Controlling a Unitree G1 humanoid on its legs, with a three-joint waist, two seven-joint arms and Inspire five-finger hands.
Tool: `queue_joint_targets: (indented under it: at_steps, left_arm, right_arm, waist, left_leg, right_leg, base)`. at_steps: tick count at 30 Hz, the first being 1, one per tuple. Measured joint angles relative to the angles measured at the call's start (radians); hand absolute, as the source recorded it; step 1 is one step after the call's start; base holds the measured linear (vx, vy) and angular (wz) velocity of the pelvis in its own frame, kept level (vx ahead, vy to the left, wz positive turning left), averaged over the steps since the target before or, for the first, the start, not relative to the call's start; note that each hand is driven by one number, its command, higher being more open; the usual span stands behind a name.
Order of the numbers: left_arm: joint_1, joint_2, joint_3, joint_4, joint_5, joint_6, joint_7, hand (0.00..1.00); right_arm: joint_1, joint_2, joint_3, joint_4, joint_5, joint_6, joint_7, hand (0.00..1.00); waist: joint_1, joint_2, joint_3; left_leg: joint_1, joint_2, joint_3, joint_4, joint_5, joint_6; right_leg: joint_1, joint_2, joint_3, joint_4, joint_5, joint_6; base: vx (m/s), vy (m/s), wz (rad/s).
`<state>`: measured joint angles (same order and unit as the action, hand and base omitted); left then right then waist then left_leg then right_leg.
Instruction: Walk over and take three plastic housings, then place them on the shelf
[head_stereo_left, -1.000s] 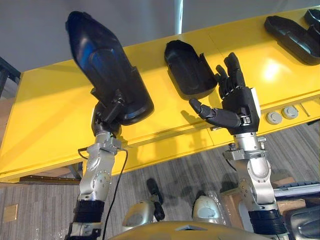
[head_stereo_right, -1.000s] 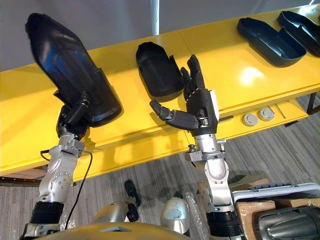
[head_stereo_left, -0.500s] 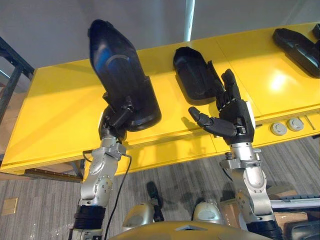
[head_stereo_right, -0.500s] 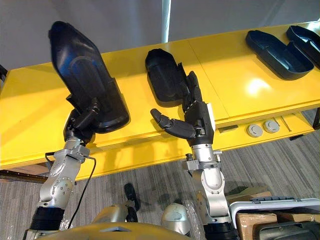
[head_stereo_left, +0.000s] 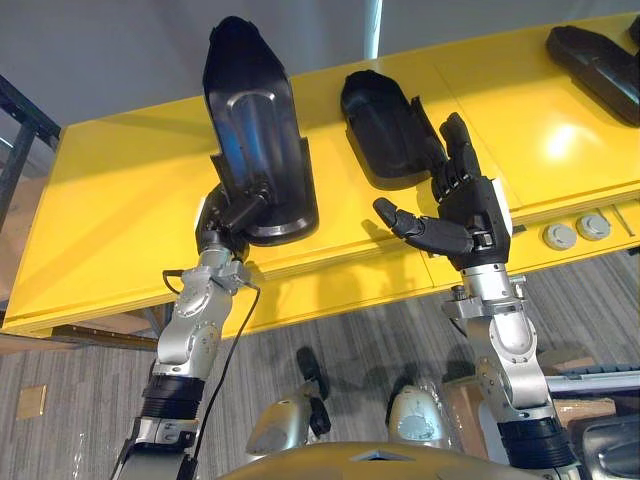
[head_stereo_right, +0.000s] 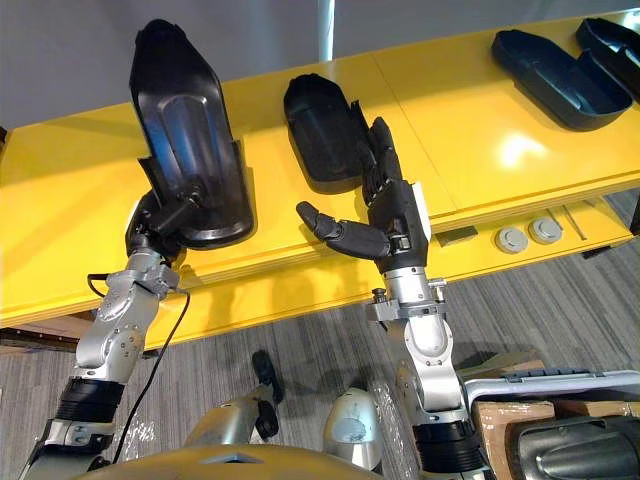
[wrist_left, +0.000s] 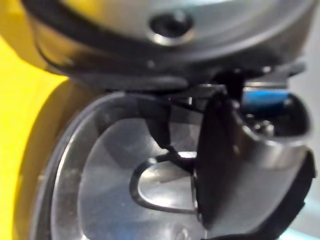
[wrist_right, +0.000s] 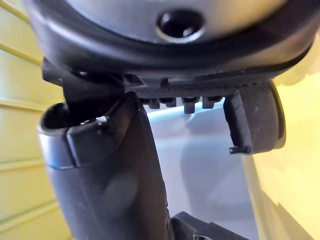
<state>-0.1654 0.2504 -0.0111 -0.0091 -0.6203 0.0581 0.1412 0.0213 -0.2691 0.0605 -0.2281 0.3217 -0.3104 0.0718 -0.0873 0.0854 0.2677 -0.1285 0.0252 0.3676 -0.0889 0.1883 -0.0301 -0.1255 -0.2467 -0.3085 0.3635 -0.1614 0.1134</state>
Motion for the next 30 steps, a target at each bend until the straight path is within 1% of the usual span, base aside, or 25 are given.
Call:
queue_joint_targets:
  at_steps: [2, 5, 9, 10, 11, 16, 19, 24, 30]
  left_arm:
    - [-0.006, 0.001, 0.000, 0.001, 0.001, -0.017, 0.006, 1.00]
    - [-0.031, 0.002, 0.003, 0.012, 0.008, -0.023, 0.022, 1.00]
    - [-0.047, 0.003, 0.008, 0.014, 0.013, -0.041, 0.036, 1.00]
    - [-0.057, 0.003, 0.009, 0.015, 0.013, -0.043, 0.039, 1.00]
    - [-0.069, 0.003, 0.010, 0.019, 0.015, -0.043, 0.043, 1.00]
    - [-0.074, 0.003, 0.019, 0.000, 0.048, -0.038, 0.050, 1.00]
    - [-0.074, 0.003, 0.019, 0.000, 0.078, -0.031, 0.057, 1.00]
    - [-0.074, 0.003, 0.020, -0.003, 0.078, -0.025, 0.083, 1.00]
    - [-0.057, 0.000, 0.033, -0.014, 0.083, -0.031, 0.144, 1.00]
  right_arm:
    - [-0.001, -0.005, 0.000, 0.000, 0.000, 0.001, 0.000, 1.00]
    - [-0.003, -0.005, 0.000, 0.000, 0.000, 0.004, -0.003, 1.00]
    - [-0.023, -0.004, -0.001, 0.000, 0.000, 0.011, -0.012, 1.00]
    - [-0.028, -0.004, -0.002, 0.000, 0.000, 0.012, -0.014, 1.00]
    - [-0.036, -0.003, -0.003, 0.000, -0.001, 0.013, -0.014, 1.00]
    - [-0.044, 0.002, -0.001, -0.001, -0.001, 0.013, -0.019, 1.00]
    - [-0.044, 0.005, -0.001, -0.001, -0.001, 0.014, -0.022, 1.00]
    - [-0.043, 0.025, -0.001, -0.001, -0.001, 0.014, -0.026, 1.00]
    - [-0.025, 0.040, 0.001, -0.001, -0.002, 0.014, -0.041, 1.00]
  waist:
    - [0.000, 0.004, 0.015]
    - [0.000, 0.009, 0.032]
    - [-0.001, 0.007, 0.045]
    - [-0.001, 0.007, 0.046]
    - [-0.001, 0.006, 0.051]
    - [0.000, 0.001, 0.072]
    - [-0.001, -0.001, 0.073]
    - [-0.005, -0.004, 0.076]
    - [-0.014, -0.006, 0.076]
  left_leg:
    - [-0.003, 0.001, 0.002, 0.000, 0.000, -0.001]
    - [-0.005, 0.001, 0.008, 0.000, 0.001, -0.001]
    - [-0.014, 0.001, 0.010, 0.000, 0.001, -0.002]
    - [-0.019, 0.002, 0.010, 0.000, 0.004, -0.006]
    - [-0.020, 0.002, 0.010, 0.000, 0.007, -0.009]
    - [-0.014, 0.002, 0.010, 0.001, 0.012, -0.004]
    - [-0.008, 0.002, 0.010, 0.001, 0.013, -0.001]
    - [0.001, 0.003, 0.010, 0.000, 0.012, 0.000]
    - [0.018, 0.003, 0.010, 0.000, 0.008, 0.005]
  right_leg:
    - [-0.009, 0.000, 0.005, 0.006, 0.000, 0.000]
    - [-0.016, -0.001, 0.011, 0.012, 0.000, 0.000]
    - [-0.030, -0.001, 0.016, 0.016, 0.000, 0.000]
    - [-0.034, -0.001, 0.014, 0.016, 0.000, 0.001]
    - [-0.035, -0.001, 0.014, 0.017, 0.000, 0.001]
    - [-0.029, -0.001, 0.013, 0.018, 0.003, 0.005]
    - [-0.023, -0.001, 0.013, 0.017, 0.003, 0.004]
    - [-0.012, 0.000, 0.011, 0.014, 0.002, 0.005]
    - [0.012, 0.002, 0.007, -0.001, 0.004, 0.006]
  base:
    - [-0.02, -0.007, -0.04]
    - [-0.01, -0.004, -0.05]
    - [0.00, -0.002, -0.02]
    - [0.01, -0.010, 0.03]
    - [0.01, -0.010, 0.04]
    - [0.00, 0.000, 0.00]
    - [0.00, 0.000, 0.00]
    - [0.00, 0.000, 0.00]
    - [0.00, 0.000, 0.00]
